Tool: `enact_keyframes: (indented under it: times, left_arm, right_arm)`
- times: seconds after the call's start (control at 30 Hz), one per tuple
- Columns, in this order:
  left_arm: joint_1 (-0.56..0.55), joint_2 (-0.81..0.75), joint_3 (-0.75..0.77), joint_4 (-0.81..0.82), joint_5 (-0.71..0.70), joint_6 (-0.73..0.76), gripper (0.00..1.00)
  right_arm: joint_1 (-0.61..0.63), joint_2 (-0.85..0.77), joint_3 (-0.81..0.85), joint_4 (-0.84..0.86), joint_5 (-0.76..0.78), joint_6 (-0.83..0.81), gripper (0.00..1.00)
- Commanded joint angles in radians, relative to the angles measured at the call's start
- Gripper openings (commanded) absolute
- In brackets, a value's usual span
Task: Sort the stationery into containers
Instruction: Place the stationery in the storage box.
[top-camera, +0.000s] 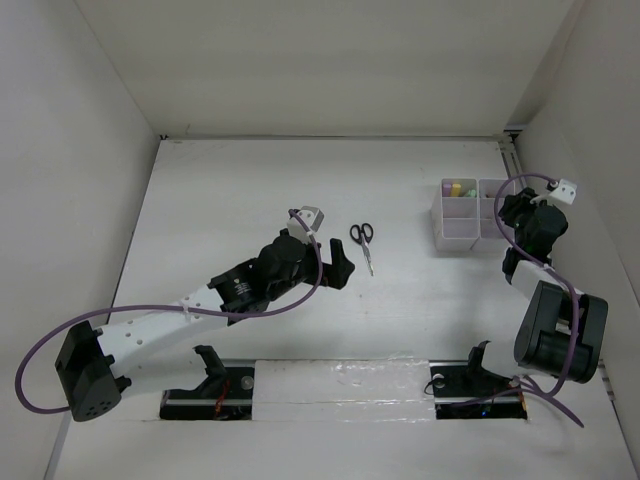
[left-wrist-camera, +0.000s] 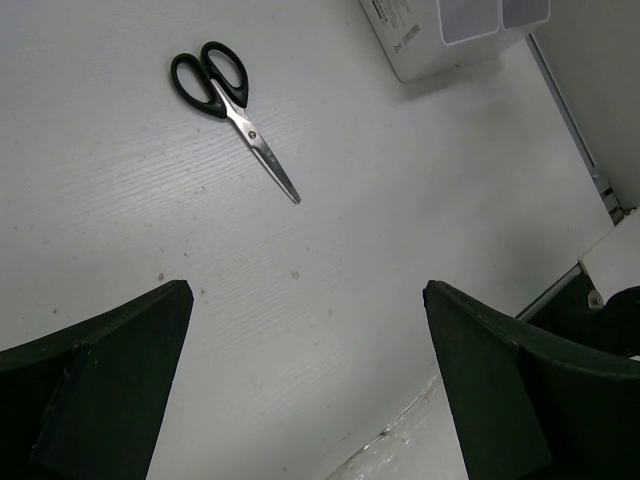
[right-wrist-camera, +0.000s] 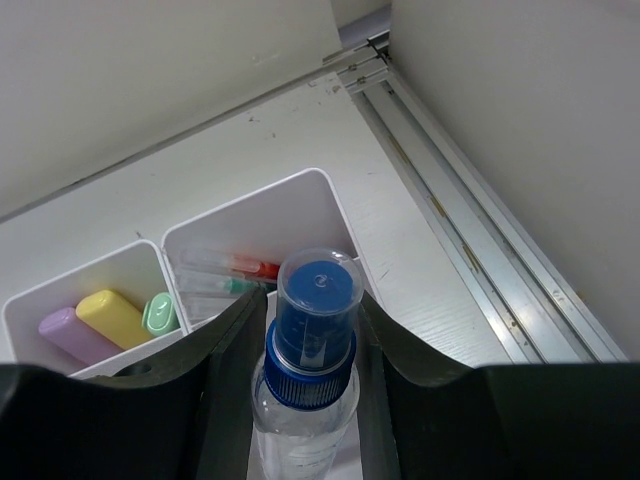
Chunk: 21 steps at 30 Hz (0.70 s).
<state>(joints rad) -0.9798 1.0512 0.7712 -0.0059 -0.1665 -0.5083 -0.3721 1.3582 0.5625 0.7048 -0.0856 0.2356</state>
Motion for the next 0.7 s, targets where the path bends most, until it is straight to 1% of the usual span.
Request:
enact_keyframes:
  times: [0.0, 0.2, 0.33, 0.37, 0.4, 0.43, 0.5, 0.57, 0.67]
  left_arm:
    - [0.003, -0.005, 0.045, 0.012, -0.010, 0.011, 1.00]
    - [0.003, -0.005, 0.045, 0.012, -0.010, 0.011, 1.00]
    - [0.003, -0.005, 0.036, 0.012, -0.030, 0.011, 1.00]
    - [0.003, -0.005, 0.036, 0.012, -0.030, 0.011, 1.00]
    - [0.003, -0.005, 0.036, 0.012, -0.030, 0.011, 1.00]
    - [0.003, -0.014, 0.036, 0.012, -0.040, 0.011, 1.00]
    - [0.003, -0.014, 0.036, 0.012, -0.041, 0.011, 1.00]
    - [0.003, -0.014, 0.036, 0.012, -0.041, 0.011, 1.00]
    - [0.003, -0.014, 0.036, 0.012, -0.053, 0.011, 1.00]
  right_arm:
    - [0.006, -0.016, 0.042, 0.028, 0.024, -0.004, 0.31]
    - [0.006, -0.016, 0.042, 0.019, 0.024, -0.004, 0.41]
    - [0.006, -0.016, 0.051, 0.010, 0.024, -0.004, 0.51]
    - [0.006, -0.016, 0.051, 0.010, 0.024, -0.004, 0.61]
    - [0.006, -0.016, 0.051, 0.010, 0.024, -0.004, 0.68]
    - [0.006, -0.016, 0.051, 0.010, 0.024, -0.004, 0.79]
    - [0.006, -0.007, 0.062, 0.001, 0.024, -0.004, 0.92]
    - [0.006, -0.007, 0.062, 0.001, 0.024, -0.004, 1.00]
    - [0.015, -0.028, 0.050, 0.001, 0.024, -0.004, 1.00]
